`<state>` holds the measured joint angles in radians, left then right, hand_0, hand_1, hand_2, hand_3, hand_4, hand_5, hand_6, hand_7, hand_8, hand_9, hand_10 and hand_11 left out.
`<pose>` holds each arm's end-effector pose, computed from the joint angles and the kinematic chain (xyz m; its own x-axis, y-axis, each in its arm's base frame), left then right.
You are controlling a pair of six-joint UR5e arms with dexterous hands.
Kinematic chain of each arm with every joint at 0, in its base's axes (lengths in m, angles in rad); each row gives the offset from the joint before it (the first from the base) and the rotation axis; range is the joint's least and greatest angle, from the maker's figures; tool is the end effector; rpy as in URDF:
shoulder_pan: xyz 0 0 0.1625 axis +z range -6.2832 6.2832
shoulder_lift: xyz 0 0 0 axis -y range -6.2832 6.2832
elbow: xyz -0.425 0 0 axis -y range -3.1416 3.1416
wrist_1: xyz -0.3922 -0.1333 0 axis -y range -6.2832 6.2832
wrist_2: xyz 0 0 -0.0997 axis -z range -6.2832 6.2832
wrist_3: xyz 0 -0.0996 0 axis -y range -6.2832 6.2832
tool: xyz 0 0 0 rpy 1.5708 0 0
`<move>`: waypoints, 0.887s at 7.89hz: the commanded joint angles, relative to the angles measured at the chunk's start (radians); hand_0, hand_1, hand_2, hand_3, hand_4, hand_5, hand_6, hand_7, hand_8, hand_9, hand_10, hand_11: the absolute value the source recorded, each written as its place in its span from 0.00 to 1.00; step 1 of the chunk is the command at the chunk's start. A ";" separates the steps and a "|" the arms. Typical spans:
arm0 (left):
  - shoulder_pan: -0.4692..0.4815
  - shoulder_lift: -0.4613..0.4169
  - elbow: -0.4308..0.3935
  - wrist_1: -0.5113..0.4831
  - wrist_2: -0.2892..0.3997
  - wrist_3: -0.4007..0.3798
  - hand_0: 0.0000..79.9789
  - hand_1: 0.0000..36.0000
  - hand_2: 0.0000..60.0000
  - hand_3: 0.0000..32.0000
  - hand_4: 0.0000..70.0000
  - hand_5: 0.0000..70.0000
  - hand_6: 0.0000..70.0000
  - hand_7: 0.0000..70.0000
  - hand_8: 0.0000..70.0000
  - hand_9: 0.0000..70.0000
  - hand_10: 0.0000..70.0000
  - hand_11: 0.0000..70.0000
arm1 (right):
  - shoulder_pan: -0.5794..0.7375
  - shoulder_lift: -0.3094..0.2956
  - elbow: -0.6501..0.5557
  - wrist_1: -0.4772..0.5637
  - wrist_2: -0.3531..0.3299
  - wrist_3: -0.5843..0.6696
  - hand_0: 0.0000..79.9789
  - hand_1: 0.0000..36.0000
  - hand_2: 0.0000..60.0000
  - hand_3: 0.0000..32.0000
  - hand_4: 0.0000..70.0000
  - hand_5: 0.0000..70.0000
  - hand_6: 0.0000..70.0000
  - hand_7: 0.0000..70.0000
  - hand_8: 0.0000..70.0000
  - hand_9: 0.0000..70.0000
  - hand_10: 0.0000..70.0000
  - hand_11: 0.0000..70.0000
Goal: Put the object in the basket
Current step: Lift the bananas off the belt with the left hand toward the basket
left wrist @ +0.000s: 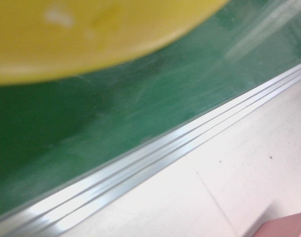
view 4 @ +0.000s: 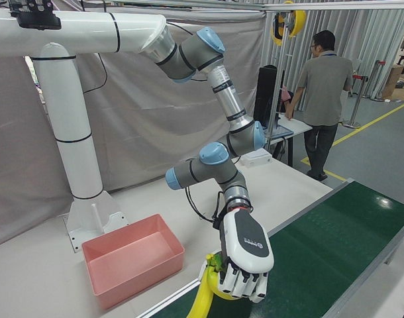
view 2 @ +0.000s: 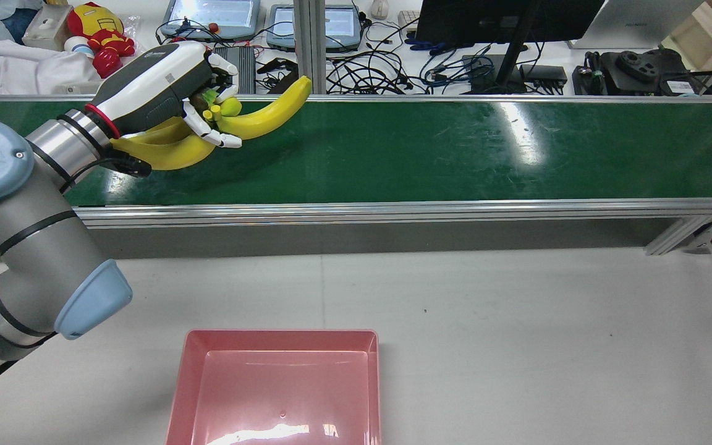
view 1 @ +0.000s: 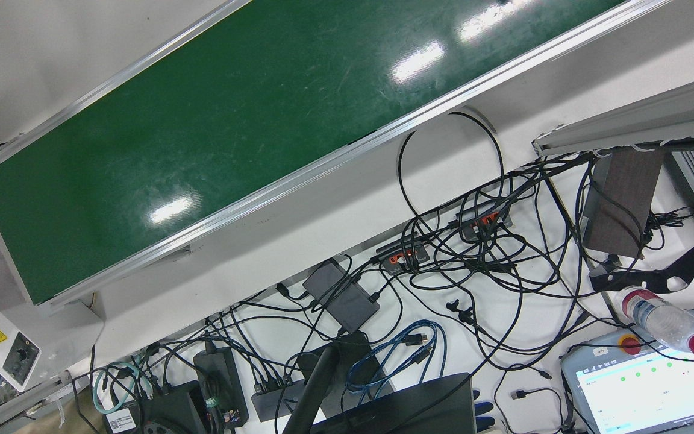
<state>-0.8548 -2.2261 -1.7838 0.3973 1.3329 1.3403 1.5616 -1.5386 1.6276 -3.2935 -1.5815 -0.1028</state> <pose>0.3044 -0.5887 0.2450 -0.4890 0.2238 -0.8431 0.7799 0.5450 -0.3077 0.1277 -0.4987 0.6582 -0.9945 0.0262 0.1017 -0.1032 -0.0605 -0.9928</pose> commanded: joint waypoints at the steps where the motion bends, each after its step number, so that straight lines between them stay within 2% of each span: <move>1: 0.022 0.022 -0.179 0.104 0.000 0.000 0.74 1.00 1.00 0.00 0.84 1.00 1.00 1.00 1.00 1.00 0.69 0.99 | 0.000 0.000 0.000 0.000 0.000 0.000 0.00 0.00 0.00 0.00 0.00 0.00 0.00 0.00 0.00 0.00 0.00 0.00; 3: 0.116 0.022 -0.265 0.188 0.000 0.002 0.73 1.00 1.00 0.00 0.82 1.00 1.00 1.00 1.00 1.00 0.69 0.99 | 0.000 0.000 0.000 0.000 0.000 0.000 0.00 0.00 0.00 0.00 0.00 0.00 0.00 0.00 0.00 0.00 0.00 0.00; 5: 0.221 0.025 -0.322 0.265 0.000 0.002 0.74 0.99 1.00 0.00 0.73 1.00 1.00 1.00 1.00 1.00 0.69 1.00 | 0.000 0.000 0.000 0.000 0.000 0.000 0.00 0.00 0.00 0.00 0.00 0.00 0.00 0.00 0.00 0.00 0.00 0.00; 6: 0.224 0.055 -0.333 0.274 0.002 -0.012 0.71 0.86 1.00 0.00 0.69 1.00 1.00 1.00 1.00 1.00 0.69 0.99 | 0.000 0.000 0.000 0.000 0.000 0.000 0.00 0.00 0.00 0.00 0.00 0.00 0.00 0.00 0.00 0.00 0.00 0.00; 7: 0.229 0.092 -0.388 0.325 -0.001 -0.013 0.73 0.76 1.00 0.00 0.61 1.00 1.00 1.00 1.00 1.00 0.67 0.96 | 0.000 0.000 0.000 0.000 0.000 0.000 0.00 0.00 0.00 0.00 0.00 0.00 0.00 0.00 0.00 0.00 0.00 0.00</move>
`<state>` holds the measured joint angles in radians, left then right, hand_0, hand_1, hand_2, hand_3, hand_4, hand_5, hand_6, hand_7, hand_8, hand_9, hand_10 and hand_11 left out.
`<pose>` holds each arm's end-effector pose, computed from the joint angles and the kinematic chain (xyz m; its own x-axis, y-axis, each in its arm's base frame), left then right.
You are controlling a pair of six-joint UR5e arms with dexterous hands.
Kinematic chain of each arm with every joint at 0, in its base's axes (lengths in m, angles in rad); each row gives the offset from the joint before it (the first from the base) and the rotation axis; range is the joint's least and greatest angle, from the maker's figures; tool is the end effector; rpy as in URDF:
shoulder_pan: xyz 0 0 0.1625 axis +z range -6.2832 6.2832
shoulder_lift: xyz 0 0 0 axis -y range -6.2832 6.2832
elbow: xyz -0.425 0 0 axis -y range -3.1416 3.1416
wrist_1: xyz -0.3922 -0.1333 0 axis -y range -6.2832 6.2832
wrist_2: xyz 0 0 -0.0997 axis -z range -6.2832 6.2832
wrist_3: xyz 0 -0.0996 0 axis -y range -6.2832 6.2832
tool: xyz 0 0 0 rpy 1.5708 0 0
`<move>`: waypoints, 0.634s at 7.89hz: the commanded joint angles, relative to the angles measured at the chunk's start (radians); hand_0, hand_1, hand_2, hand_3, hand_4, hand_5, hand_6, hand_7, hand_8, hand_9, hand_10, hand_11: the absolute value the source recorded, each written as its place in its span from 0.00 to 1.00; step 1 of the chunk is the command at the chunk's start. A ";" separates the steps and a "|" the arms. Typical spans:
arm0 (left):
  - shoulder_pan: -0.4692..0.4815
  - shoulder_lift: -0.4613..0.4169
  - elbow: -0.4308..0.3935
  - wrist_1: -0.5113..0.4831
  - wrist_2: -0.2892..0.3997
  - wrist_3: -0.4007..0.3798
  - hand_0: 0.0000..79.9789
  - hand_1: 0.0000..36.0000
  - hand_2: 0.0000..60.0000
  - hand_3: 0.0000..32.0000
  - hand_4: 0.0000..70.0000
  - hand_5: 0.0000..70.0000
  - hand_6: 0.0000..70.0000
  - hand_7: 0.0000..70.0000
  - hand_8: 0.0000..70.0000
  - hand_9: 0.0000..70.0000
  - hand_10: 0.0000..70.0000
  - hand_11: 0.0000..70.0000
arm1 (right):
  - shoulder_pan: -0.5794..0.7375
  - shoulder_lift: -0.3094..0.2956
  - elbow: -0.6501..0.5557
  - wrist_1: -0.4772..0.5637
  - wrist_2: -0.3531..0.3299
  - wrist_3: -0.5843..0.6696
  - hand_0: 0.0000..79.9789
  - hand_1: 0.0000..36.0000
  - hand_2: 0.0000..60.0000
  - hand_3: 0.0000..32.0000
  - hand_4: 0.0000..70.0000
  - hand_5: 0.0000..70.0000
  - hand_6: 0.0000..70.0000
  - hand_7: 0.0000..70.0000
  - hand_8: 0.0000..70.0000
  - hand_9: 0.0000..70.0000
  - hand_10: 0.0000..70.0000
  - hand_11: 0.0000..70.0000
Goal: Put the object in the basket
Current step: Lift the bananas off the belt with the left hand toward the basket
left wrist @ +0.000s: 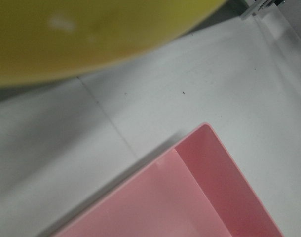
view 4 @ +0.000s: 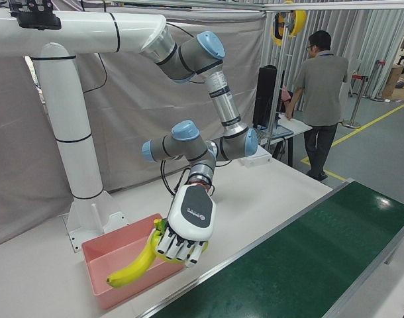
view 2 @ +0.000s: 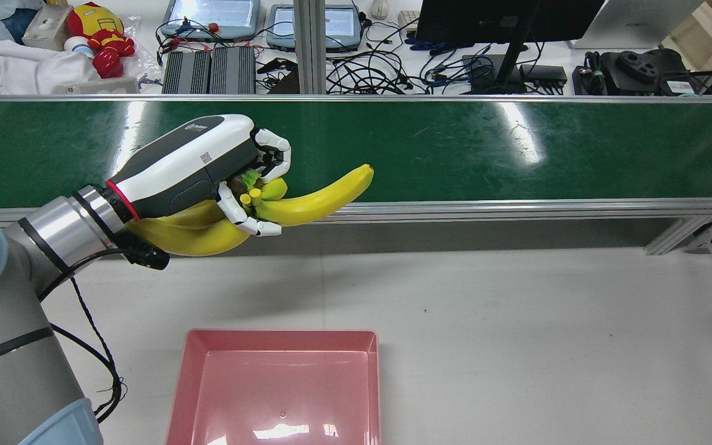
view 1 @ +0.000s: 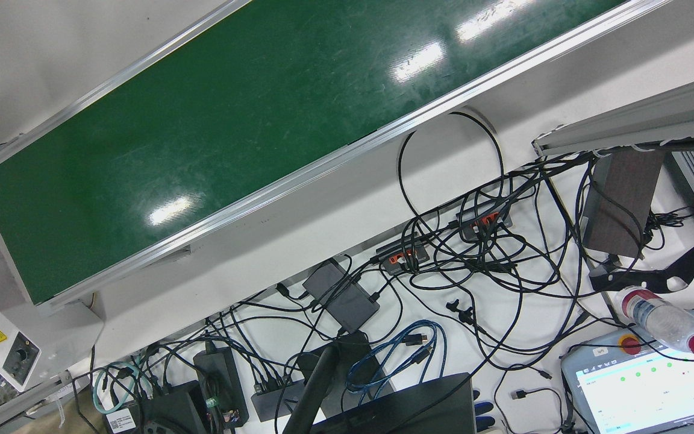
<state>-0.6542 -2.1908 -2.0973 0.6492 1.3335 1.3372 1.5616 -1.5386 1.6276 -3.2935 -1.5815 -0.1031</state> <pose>0.3340 -0.4536 0.1924 -0.5431 0.1330 -0.8290 0.6473 0.6952 -0.3125 0.1277 -0.4987 0.6582 -0.9944 0.0262 0.1020 -0.1035 -0.0605 -0.9928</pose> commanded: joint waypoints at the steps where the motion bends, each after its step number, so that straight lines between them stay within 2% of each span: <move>1: 0.047 0.124 -0.123 0.081 -0.007 -0.013 0.77 0.81 1.00 0.00 0.63 1.00 1.00 1.00 1.00 1.00 0.66 0.95 | 0.000 0.000 0.000 0.000 0.000 0.000 0.00 0.00 0.00 0.00 0.00 0.00 0.00 0.00 0.00 0.00 0.00 0.00; 2: 0.109 0.176 -0.188 0.087 -0.031 -0.027 0.79 0.85 1.00 0.00 0.68 1.00 1.00 1.00 1.00 1.00 0.67 0.96 | 0.000 0.000 0.000 0.000 0.000 -0.001 0.00 0.00 0.00 0.00 0.00 0.00 0.00 0.00 0.00 0.00 0.00 0.00; 3: 0.163 0.222 -0.240 0.102 -0.086 -0.058 0.77 0.84 1.00 0.00 0.68 1.00 1.00 1.00 1.00 1.00 0.69 1.00 | 0.000 0.000 0.000 0.000 0.000 0.000 0.00 0.00 0.00 0.00 0.00 0.00 0.00 0.00 0.00 0.00 0.00 0.00; 5: 0.272 0.235 -0.257 0.115 -0.106 -0.084 0.78 0.85 1.00 0.00 0.73 1.00 1.00 1.00 1.00 1.00 0.70 1.00 | 0.000 0.000 0.000 0.000 0.000 -0.001 0.00 0.00 0.00 0.00 0.00 0.00 0.00 0.00 0.00 0.00 0.00 0.00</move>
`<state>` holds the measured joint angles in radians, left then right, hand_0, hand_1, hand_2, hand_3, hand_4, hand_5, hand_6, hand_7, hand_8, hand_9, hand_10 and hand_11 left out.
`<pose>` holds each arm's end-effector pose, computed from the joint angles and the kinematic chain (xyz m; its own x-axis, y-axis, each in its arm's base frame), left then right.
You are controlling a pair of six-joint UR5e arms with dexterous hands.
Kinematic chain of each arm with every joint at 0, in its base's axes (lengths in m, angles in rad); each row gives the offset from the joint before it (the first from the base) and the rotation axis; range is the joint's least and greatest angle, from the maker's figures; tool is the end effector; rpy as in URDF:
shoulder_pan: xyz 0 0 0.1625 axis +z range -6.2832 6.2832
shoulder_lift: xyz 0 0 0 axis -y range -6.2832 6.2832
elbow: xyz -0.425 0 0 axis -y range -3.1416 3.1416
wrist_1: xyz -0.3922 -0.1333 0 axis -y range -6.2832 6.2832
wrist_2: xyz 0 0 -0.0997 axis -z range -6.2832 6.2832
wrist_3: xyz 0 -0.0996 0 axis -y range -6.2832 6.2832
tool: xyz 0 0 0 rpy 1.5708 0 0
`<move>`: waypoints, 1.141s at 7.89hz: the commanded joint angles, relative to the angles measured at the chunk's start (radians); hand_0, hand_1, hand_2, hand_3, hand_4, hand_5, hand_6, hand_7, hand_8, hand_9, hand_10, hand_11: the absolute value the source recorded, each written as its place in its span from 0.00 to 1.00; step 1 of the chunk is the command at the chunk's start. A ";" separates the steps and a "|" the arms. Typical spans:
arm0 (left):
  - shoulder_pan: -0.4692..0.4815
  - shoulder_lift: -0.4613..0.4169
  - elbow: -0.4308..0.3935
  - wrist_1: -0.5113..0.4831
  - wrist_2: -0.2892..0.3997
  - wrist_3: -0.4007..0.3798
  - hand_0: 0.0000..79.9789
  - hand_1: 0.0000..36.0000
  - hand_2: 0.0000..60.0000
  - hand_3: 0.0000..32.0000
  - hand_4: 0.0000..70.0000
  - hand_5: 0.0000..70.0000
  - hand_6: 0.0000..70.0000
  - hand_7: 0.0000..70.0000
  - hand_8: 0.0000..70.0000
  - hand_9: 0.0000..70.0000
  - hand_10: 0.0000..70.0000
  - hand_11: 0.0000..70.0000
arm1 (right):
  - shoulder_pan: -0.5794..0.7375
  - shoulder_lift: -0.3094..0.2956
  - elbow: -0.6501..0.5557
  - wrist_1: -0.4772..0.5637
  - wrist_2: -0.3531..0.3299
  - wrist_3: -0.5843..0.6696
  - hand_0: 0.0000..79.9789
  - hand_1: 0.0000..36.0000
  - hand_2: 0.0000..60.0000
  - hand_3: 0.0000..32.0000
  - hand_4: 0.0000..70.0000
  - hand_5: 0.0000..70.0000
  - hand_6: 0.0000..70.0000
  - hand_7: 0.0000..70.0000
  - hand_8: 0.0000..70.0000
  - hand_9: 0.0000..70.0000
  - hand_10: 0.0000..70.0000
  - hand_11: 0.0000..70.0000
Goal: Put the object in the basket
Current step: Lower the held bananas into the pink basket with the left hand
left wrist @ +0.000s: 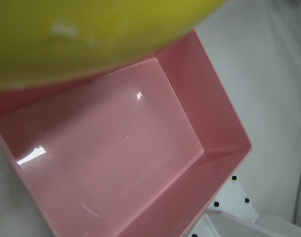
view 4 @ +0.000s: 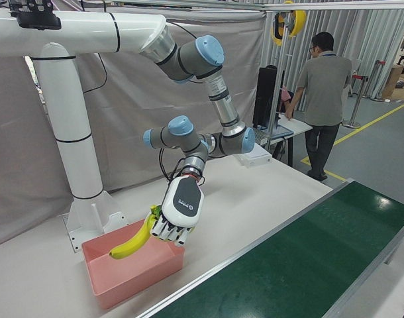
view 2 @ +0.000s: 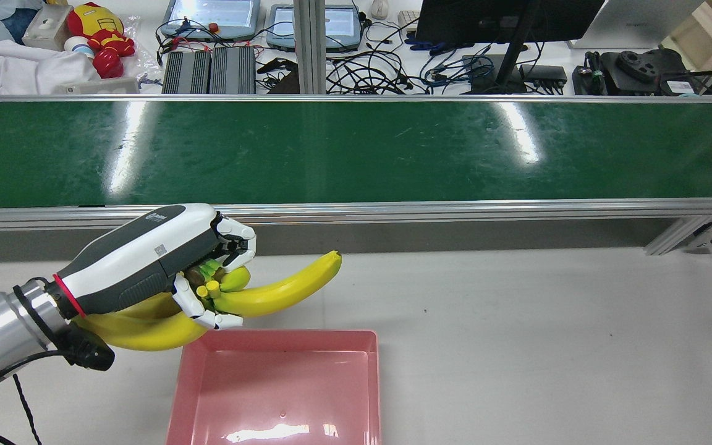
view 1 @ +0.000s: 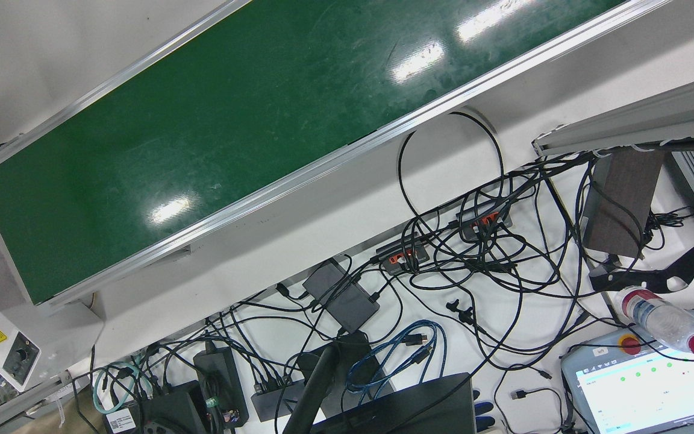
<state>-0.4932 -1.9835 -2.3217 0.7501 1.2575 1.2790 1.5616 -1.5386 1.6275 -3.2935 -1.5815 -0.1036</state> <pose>0.3210 -0.3587 0.2449 -0.5401 -0.0204 -0.8414 0.5676 0.7293 -0.3820 0.1277 -0.4986 0.6582 -0.9944 0.0263 0.1025 -0.1040 -0.0606 -0.9927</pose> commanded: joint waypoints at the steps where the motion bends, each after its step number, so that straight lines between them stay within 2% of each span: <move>1: 0.189 0.023 -0.033 0.014 -0.070 -0.026 0.79 0.85 1.00 0.00 0.73 1.00 1.00 1.00 1.00 1.00 0.70 1.00 | 0.000 0.000 0.000 0.000 0.000 -0.001 0.00 0.00 0.00 0.00 0.00 0.00 0.00 0.00 0.00 0.00 0.00 0.00; 3: 0.325 0.028 -0.022 -0.003 -0.195 -0.021 0.75 0.76 1.00 0.00 0.69 1.00 1.00 1.00 1.00 1.00 0.69 0.98 | 0.000 0.000 0.000 0.000 0.000 0.001 0.00 0.00 0.00 0.00 0.00 0.00 0.00 0.00 0.00 0.00 0.00 0.00; 4: 0.340 0.029 -0.021 -0.020 -0.225 -0.020 0.73 0.68 0.97 0.00 0.66 1.00 1.00 1.00 0.98 1.00 0.65 0.93 | 0.000 0.000 0.000 0.000 0.000 -0.001 0.00 0.00 0.00 0.00 0.00 0.00 0.00 0.00 0.00 0.00 0.00 0.00; 5: 0.338 0.026 -0.019 -0.028 -0.227 -0.020 0.68 0.47 0.57 0.00 0.60 1.00 0.97 1.00 0.87 1.00 0.54 0.77 | 0.000 0.000 0.000 0.000 0.000 -0.001 0.00 0.00 0.00 0.00 0.00 0.00 0.00 0.00 0.00 0.00 0.00 0.00; 6: 0.338 0.026 -0.004 -0.040 -0.228 -0.021 0.60 0.15 0.15 0.00 0.53 1.00 0.77 1.00 0.71 0.95 0.37 0.54 | 0.000 0.000 0.000 0.000 0.000 0.001 0.00 0.00 0.00 0.00 0.00 0.00 0.00 0.00 0.00 0.00 0.00 0.00; 7: 0.331 0.028 0.016 -0.040 -0.227 -0.024 0.55 0.03 0.00 0.00 0.44 0.79 0.55 0.83 0.57 0.75 0.26 0.37 | 0.000 0.000 0.000 0.000 0.000 -0.001 0.00 0.00 0.00 0.00 0.00 0.00 0.00 0.00 0.00 0.00 0.00 0.00; 8: 0.334 0.031 0.022 -0.037 -0.227 -0.024 0.40 0.00 0.00 0.00 0.40 0.48 0.36 0.57 0.40 0.55 0.18 0.25 | 0.000 0.000 0.000 0.000 0.000 -0.001 0.00 0.00 0.00 0.00 0.00 0.00 0.00 0.00 0.00 0.00 0.00 0.00; 9: 0.337 0.044 0.024 -0.037 -0.225 -0.026 0.08 0.00 0.04 0.00 0.36 0.35 0.25 0.40 0.27 0.39 0.15 0.20 | 0.000 0.000 0.000 0.000 0.000 0.001 0.00 0.00 0.00 0.00 0.00 0.00 0.00 0.00 0.00 0.00 0.00 0.00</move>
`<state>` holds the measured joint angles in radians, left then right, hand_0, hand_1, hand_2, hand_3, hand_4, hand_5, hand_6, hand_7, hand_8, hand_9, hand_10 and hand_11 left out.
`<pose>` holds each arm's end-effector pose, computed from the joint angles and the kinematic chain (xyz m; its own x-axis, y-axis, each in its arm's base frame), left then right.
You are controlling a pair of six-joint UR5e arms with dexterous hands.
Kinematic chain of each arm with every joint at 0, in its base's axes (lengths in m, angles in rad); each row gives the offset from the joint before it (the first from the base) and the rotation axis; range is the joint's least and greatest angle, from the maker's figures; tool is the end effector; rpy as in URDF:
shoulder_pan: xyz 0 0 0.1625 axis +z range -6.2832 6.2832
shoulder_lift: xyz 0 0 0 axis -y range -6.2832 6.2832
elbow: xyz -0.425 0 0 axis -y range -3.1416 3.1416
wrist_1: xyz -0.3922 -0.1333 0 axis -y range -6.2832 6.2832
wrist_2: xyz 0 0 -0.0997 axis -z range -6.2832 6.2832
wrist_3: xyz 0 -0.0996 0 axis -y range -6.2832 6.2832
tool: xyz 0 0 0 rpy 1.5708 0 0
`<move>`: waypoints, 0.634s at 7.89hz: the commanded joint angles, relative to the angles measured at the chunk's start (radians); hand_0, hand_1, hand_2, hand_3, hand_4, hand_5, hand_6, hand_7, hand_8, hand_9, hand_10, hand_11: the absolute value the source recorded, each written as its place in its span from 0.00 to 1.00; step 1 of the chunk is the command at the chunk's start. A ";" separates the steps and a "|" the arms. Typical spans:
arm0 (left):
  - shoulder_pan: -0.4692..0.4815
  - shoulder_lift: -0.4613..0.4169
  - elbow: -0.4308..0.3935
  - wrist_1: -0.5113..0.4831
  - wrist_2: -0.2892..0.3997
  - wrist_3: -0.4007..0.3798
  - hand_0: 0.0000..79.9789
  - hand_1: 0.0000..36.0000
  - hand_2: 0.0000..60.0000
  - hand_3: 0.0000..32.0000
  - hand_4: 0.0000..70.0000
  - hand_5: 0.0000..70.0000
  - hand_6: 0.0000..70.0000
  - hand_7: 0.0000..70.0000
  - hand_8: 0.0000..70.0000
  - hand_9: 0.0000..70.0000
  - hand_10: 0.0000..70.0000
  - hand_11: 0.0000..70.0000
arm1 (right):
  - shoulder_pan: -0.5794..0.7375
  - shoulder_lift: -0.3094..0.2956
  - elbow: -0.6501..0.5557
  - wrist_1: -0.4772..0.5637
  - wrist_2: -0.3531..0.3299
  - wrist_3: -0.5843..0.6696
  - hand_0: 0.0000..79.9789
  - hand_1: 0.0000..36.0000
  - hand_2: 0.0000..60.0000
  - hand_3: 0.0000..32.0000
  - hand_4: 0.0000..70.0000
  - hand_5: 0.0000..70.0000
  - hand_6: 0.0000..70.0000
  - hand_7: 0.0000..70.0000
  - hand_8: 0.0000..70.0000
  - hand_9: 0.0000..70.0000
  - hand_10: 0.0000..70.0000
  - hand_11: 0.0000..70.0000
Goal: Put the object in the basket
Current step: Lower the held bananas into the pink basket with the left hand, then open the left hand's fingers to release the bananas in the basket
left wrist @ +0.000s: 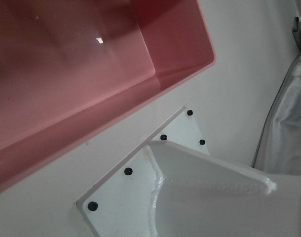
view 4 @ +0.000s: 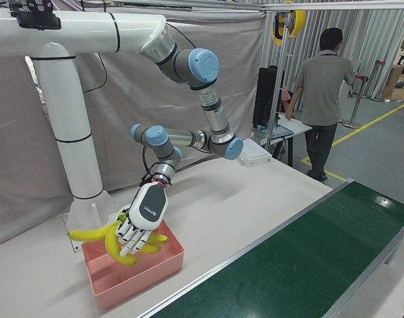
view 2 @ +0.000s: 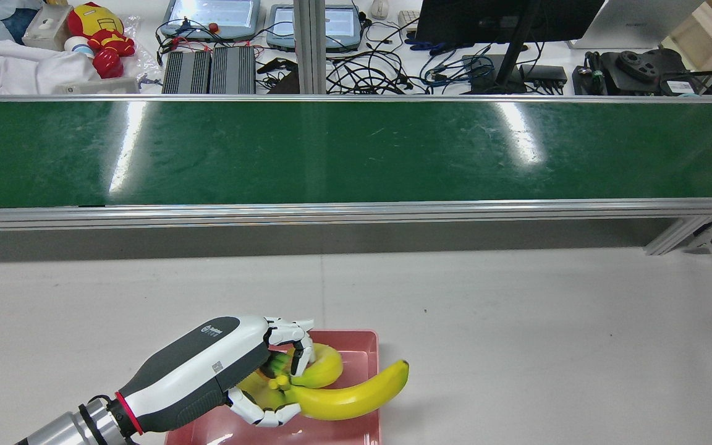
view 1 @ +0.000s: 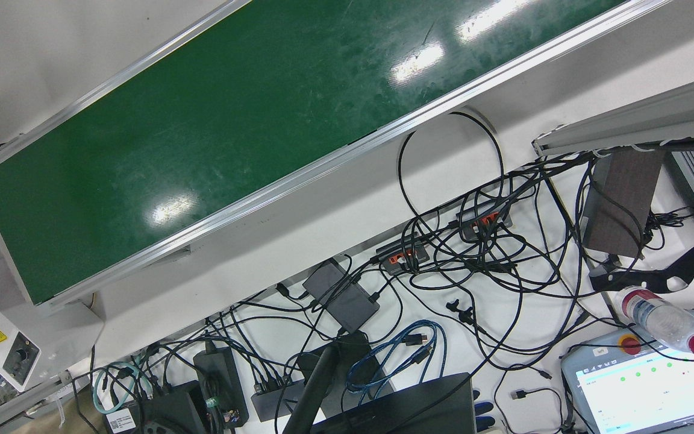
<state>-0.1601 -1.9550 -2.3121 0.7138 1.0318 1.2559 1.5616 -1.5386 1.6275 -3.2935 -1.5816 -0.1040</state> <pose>0.4114 -0.2532 0.2597 -0.5618 -0.1785 -0.8078 0.4493 0.7540 -0.4791 0.1276 -0.4986 0.6582 -0.9943 0.0264 0.1029 -0.1044 -0.0606 -0.9927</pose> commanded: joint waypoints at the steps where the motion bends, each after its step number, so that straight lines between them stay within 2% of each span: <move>1: 0.001 0.024 0.014 0.001 0.001 -0.003 0.00 0.00 0.14 0.00 0.32 0.26 0.18 0.25 0.16 0.26 0.12 0.16 | 0.000 0.000 0.000 0.000 0.000 0.000 0.00 0.00 0.00 0.00 0.00 0.00 0.00 0.00 0.00 0.00 0.00 0.00; 2: -0.001 0.024 0.013 0.003 0.002 -0.004 0.00 0.00 0.18 0.00 0.27 0.17 0.13 0.13 0.09 0.16 0.07 0.09 | 0.000 0.000 0.000 0.000 0.000 0.000 0.00 0.00 0.00 0.00 0.00 0.00 0.00 0.00 0.00 0.00 0.00 0.00; 3: -0.007 0.024 0.004 0.015 0.005 -0.004 0.00 0.00 0.06 0.00 0.21 0.06 0.10 0.05 0.06 0.11 0.03 0.03 | 0.000 0.000 0.000 0.000 0.000 0.000 0.00 0.00 0.00 0.00 0.00 0.00 0.00 0.00 0.00 0.00 0.00 0.00; 4: -0.016 0.024 -0.021 0.056 0.005 -0.025 0.00 0.00 0.08 0.00 0.14 0.00 0.07 0.03 0.04 0.09 0.00 0.00 | 0.000 0.000 0.000 0.000 0.000 0.000 0.00 0.00 0.00 0.00 0.00 0.00 0.00 0.00 0.00 0.00 0.00 0.00; 5: -0.042 0.024 -0.030 0.100 0.010 -0.068 0.16 0.00 0.01 0.00 0.17 0.00 0.07 0.04 0.04 0.09 0.01 0.01 | 0.000 0.000 0.000 0.000 0.000 0.000 0.00 0.00 0.00 0.00 0.00 0.00 0.00 0.00 0.00 0.00 0.00 0.00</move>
<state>-0.1690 -1.9319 -2.3154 0.7411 1.0361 1.2436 1.5616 -1.5386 1.6275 -3.2935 -1.5815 -0.1043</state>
